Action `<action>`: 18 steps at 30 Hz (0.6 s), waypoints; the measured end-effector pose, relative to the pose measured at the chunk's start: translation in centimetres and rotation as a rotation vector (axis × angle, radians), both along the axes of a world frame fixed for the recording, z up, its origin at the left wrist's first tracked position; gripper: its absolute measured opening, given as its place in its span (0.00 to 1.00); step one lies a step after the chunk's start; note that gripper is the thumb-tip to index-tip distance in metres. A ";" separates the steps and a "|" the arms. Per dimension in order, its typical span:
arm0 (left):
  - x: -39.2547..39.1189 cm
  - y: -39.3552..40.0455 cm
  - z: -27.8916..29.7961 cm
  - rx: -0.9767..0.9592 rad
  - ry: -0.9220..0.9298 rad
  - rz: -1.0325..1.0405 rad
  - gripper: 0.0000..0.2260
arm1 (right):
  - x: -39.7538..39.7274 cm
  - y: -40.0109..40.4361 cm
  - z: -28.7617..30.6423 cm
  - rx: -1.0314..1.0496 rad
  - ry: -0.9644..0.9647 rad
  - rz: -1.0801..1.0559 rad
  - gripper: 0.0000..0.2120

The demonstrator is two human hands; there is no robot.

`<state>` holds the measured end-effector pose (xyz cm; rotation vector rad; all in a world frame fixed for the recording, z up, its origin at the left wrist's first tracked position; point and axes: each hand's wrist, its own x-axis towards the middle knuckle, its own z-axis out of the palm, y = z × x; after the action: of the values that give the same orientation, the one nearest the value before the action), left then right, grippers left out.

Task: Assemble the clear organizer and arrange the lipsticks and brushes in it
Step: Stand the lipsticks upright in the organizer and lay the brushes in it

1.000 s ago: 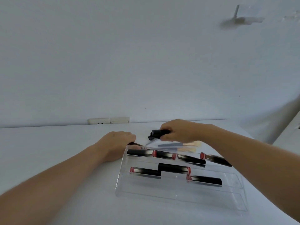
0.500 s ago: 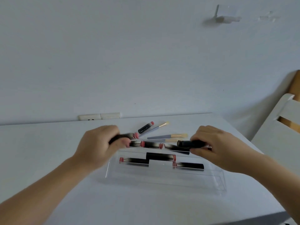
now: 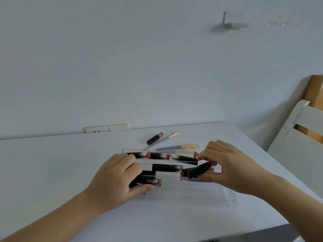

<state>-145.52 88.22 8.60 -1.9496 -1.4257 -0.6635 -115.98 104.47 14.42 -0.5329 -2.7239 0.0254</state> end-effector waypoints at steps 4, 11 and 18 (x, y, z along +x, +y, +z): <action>-0.4 -0.2 -0.1 -0.035 -0.049 -0.026 0.25 | 0.0 0.0 -0.1 -0.024 0.045 0.059 0.13; -0.7 -0.3 0.0 -0.082 -0.069 -0.098 0.24 | 0.0 -1.0 -0.5 0.111 0.137 0.151 0.15; -0.7 0.8 2.4 -0.131 -0.340 -0.032 0.14 | -0.1 -1.4 -2.3 0.136 0.107 0.075 0.19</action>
<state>-146.18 89.03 10.96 -2.0330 -1.6791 -0.9750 -116.11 103.12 12.12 -0.3792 -2.6168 -0.1087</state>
